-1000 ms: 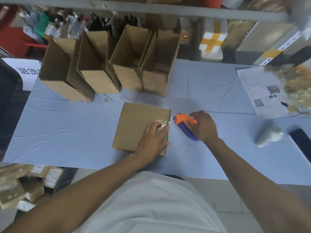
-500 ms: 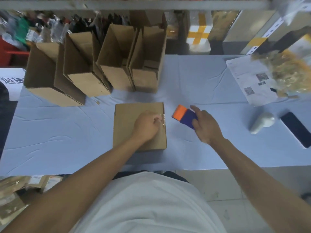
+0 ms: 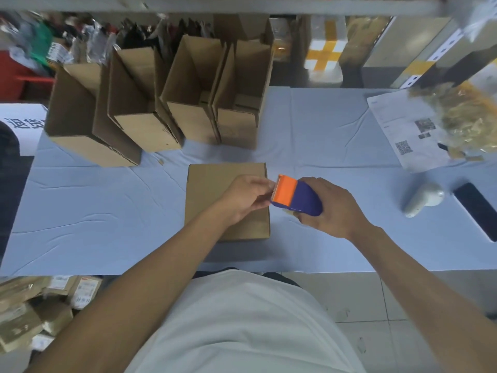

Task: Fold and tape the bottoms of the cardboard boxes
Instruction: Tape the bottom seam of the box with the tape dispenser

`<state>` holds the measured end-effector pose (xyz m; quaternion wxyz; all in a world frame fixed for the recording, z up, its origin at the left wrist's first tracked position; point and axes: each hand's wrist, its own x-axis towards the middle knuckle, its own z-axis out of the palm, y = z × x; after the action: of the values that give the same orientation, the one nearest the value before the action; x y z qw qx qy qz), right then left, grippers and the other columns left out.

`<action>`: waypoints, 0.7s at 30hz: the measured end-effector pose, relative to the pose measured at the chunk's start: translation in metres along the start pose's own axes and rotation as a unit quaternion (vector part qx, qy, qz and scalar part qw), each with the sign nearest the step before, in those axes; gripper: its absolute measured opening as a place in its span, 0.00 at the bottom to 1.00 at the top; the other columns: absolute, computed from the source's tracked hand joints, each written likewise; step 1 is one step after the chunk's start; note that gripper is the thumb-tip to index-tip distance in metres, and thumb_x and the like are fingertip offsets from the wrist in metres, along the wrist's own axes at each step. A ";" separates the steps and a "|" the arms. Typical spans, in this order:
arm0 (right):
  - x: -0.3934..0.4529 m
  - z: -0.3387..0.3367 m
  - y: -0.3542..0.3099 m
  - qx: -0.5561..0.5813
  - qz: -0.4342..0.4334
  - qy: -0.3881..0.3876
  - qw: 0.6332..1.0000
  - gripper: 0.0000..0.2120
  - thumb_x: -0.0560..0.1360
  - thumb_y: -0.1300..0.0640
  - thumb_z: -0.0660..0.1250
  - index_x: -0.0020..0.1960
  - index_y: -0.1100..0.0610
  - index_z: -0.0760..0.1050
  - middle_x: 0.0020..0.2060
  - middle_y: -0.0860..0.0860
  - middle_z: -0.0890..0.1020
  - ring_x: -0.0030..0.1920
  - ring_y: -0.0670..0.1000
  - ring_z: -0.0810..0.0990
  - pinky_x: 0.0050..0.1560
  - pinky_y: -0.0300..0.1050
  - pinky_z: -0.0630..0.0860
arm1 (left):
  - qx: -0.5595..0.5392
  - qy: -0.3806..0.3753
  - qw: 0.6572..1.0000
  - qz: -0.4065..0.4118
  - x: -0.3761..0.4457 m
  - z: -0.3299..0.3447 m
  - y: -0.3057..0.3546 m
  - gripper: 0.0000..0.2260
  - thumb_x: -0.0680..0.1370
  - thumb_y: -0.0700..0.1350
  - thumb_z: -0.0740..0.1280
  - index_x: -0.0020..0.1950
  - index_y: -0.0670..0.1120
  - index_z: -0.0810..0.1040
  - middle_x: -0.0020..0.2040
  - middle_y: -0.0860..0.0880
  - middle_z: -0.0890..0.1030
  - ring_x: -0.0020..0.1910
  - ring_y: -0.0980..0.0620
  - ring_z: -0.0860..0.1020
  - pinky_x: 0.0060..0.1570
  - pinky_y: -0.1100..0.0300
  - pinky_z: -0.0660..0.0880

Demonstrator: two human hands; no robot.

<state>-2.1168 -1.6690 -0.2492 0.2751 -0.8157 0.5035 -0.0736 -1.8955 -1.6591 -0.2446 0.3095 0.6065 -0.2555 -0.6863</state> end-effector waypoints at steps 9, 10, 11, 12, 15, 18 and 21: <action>0.024 0.002 -0.009 -0.099 -0.043 -0.062 0.992 0.30 0.67 0.38 0.72 0.66 0.44 0.68 0.50 0.42 0.78 0.45 0.50 0.79 0.41 0.41 0.70 | 0.204 0.199 0.957 0.058 0.006 -0.009 -0.008 0.06 0.75 0.36 0.71 0.39 0.44 0.84 0.34 0.47 0.83 0.30 0.52 0.81 0.34 0.60 0.80; 0.025 0.001 -0.007 -0.097 -0.051 -0.073 0.991 0.30 0.67 0.39 0.72 0.65 0.44 0.68 0.50 0.42 0.79 0.45 0.49 0.79 0.41 0.41 0.70 | 0.202 0.202 0.957 0.047 0.005 -0.011 -0.011 0.06 0.74 0.36 0.71 0.37 0.44 0.83 0.32 0.47 0.82 0.28 0.53 0.80 0.33 0.61 0.80; 0.025 -0.001 -0.003 -0.089 -0.054 -0.084 0.991 0.29 0.67 0.40 0.73 0.65 0.44 0.68 0.50 0.42 0.79 0.45 0.49 0.78 0.41 0.40 0.70 | 0.194 0.199 0.960 0.039 0.003 -0.013 -0.015 0.06 0.73 0.36 0.72 0.37 0.42 0.83 0.31 0.47 0.82 0.26 0.54 0.80 0.32 0.61 0.78; 0.022 -0.004 0.003 -0.079 -0.050 -0.098 0.991 0.29 0.66 0.41 0.73 0.64 0.43 0.69 0.49 0.41 0.79 0.45 0.48 0.78 0.42 0.40 0.71 | 0.182 0.198 0.963 0.033 0.001 -0.014 -0.018 0.05 0.73 0.35 0.73 0.37 0.41 0.83 0.32 0.46 0.83 0.25 0.54 0.79 0.31 0.61 0.78; 0.011 -0.010 0.030 -0.078 -0.026 -0.134 0.988 0.26 0.65 0.42 0.74 0.60 0.40 0.69 0.46 0.38 0.78 0.44 0.45 0.78 0.42 0.39 0.72 | 0.174 0.242 0.954 0.020 -0.002 -0.028 -0.027 0.05 0.72 0.38 0.75 0.36 0.41 0.84 0.33 0.47 0.84 0.27 0.52 0.81 0.35 0.57 0.81; 0.005 -0.018 0.058 -0.099 0.003 -0.148 0.984 0.25 0.65 0.43 0.74 0.60 0.39 0.70 0.46 0.36 0.79 0.45 0.45 0.78 0.43 0.39 0.72 | 0.181 0.251 0.951 -0.013 0.001 -0.037 -0.031 0.07 0.71 0.40 0.76 0.39 0.36 0.83 0.32 0.46 0.83 0.26 0.51 0.80 0.35 0.54 0.82; 0.009 -0.021 0.069 -0.110 0.015 -0.147 0.983 0.24 0.64 0.44 0.74 0.59 0.38 0.71 0.44 0.36 0.78 0.45 0.46 0.79 0.44 0.42 0.74 | 0.170 0.239 0.956 -0.026 0.003 -0.030 -0.030 0.08 0.70 0.37 0.75 0.44 0.32 0.82 0.33 0.43 0.83 0.22 0.54 0.78 0.28 0.61 0.77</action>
<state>-2.1745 -1.7077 -0.2691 0.2563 -0.8351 0.4748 0.1073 -1.8698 -1.6399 -0.2721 0.2363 0.8030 -0.2712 -0.4751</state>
